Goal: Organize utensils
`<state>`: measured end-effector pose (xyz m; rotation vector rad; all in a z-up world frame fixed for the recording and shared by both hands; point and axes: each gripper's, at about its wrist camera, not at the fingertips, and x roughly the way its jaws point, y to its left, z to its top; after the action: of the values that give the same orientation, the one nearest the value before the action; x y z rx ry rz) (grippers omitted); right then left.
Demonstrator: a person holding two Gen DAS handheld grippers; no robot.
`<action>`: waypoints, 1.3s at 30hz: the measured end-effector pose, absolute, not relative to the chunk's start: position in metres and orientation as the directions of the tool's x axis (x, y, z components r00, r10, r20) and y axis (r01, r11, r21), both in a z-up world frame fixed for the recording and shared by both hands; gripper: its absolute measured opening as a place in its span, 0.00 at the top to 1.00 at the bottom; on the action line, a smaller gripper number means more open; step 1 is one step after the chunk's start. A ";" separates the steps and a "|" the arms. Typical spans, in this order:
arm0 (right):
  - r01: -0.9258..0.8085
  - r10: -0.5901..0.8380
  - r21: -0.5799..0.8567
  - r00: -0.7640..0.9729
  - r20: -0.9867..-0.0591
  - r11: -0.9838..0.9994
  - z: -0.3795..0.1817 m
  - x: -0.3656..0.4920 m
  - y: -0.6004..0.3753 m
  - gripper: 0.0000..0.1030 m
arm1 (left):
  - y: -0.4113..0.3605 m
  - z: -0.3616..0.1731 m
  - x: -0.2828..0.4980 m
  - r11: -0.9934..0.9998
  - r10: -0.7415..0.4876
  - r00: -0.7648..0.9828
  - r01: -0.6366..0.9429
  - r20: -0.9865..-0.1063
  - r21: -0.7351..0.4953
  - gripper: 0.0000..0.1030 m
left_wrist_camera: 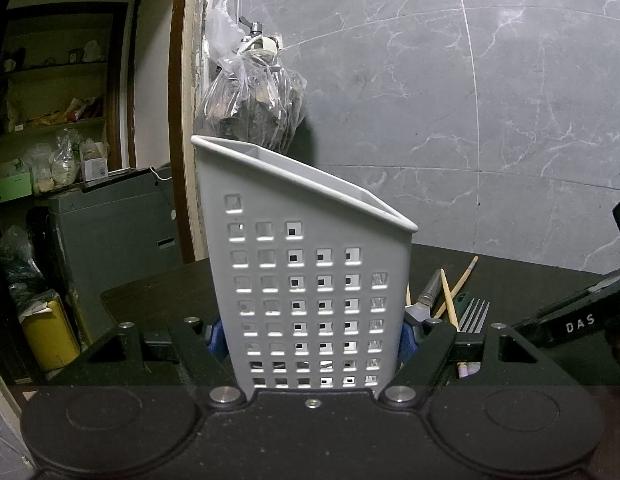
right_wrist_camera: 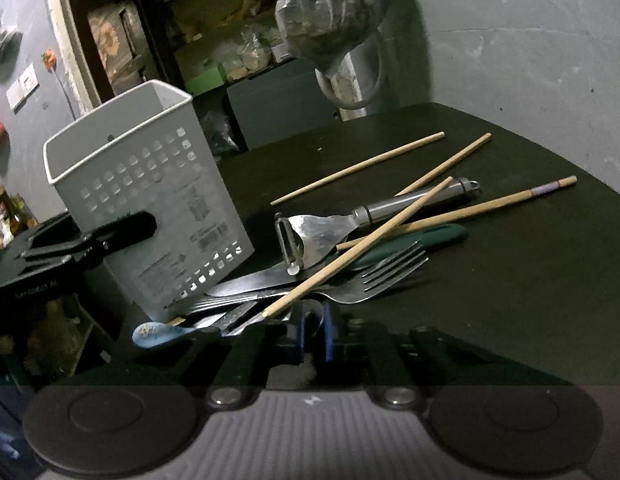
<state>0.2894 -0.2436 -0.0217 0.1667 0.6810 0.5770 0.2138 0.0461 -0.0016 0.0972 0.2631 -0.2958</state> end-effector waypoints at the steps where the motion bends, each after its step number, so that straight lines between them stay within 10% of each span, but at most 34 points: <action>1: -0.443 0.557 0.338 0.630 -0.542 0.830 -0.022 0.289 -0.245 0.92 | 0.046 -0.002 0.214 0.952 -0.275 0.923 0.301 -0.270 0.056 0.26; 21: -0.374 0.317 -0.070 0.859 -0.401 0.925 0.037 0.233 -0.253 0.97 | 0.047 -0.001 0.219 0.953 -0.277 0.919 0.301 -0.282 0.043 0.26; 39: -0.351 0.387 0.175 0.739 -0.551 0.920 -0.012 0.273 -0.281 0.97 | 0.047 -0.001 0.220 0.952 -0.279 0.918 0.303 -0.284 0.045 0.26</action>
<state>0.2730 -0.2807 -0.0117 0.0607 0.6179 0.4053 0.2202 0.0472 -0.0007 0.0888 0.2785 -0.2997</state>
